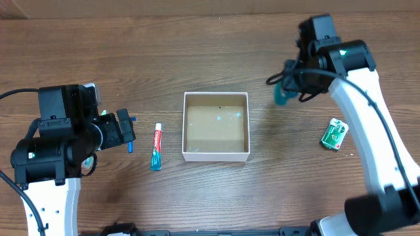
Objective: Pack container
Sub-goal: 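Carry the mouthwash bottle into the box and release it upright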
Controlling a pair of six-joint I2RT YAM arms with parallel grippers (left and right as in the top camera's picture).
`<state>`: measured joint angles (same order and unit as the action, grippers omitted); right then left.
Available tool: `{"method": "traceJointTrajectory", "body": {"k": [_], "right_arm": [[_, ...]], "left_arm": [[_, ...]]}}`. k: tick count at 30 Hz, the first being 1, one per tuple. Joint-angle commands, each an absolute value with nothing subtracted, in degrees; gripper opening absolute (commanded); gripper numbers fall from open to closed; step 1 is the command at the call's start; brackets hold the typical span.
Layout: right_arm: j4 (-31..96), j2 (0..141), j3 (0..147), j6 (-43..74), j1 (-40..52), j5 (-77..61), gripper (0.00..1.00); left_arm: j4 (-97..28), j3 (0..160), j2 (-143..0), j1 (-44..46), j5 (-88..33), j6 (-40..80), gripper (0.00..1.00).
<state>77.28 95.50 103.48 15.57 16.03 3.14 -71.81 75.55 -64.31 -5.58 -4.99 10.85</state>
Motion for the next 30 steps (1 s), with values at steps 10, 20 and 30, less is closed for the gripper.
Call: {"method": "traceJointTrajectory", "body": {"k": [10,20,30], "right_arm": [[80.0,96.0,113.5,30.7,45.4,9.0,0.04],[73.7,112.6,113.5,34.3,45.2,14.3,0.04],[68.8,120.0,112.8,34.3,44.9,13.7,0.05]], "left_arm": [[-71.8,77.1,-64.5,-5.1,-5.8,11.6,1.00],[-71.9,77.1,-64.5,-5.1,-5.8,11.6,1.00],[-72.0,77.1,-64.5,-5.1,-5.8,11.6,1.00]]}}
